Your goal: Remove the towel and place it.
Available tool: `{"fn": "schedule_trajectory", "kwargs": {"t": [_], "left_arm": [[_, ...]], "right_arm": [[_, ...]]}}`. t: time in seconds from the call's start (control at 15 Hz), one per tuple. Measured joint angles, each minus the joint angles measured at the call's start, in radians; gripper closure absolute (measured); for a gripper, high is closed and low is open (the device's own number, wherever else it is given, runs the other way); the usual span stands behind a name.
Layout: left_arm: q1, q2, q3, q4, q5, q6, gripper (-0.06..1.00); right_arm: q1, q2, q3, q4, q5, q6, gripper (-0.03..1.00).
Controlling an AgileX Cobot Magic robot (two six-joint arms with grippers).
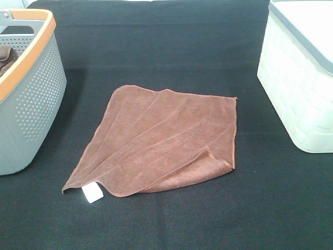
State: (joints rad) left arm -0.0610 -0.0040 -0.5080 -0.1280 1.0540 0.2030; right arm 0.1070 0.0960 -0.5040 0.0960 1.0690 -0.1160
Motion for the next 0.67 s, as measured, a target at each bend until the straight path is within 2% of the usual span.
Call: {"fn": "schedule_trajectory", "kwargs": {"t": [0.07,0.13,0.4,0.67], "left_arm": [[0.000,0.000,0.000,0.000,0.000,0.000,0.15],[0.000,0.000,0.000,0.000,0.000,0.000,0.15],[0.000,0.000,0.000,0.000,0.000,0.000,0.15],[0.000,0.000,0.000,0.000,0.000,0.000,0.15]], "right_arm": [[-0.056,0.000,0.000,0.000,0.000,0.000,0.24],[-0.073,-0.005,0.000,0.000,0.000,0.000,0.24],[-0.081,-0.099,0.000,0.000,0.000,0.000,0.24],[-0.081,-0.102,0.000,0.000,-0.001,0.000,0.24]]}}
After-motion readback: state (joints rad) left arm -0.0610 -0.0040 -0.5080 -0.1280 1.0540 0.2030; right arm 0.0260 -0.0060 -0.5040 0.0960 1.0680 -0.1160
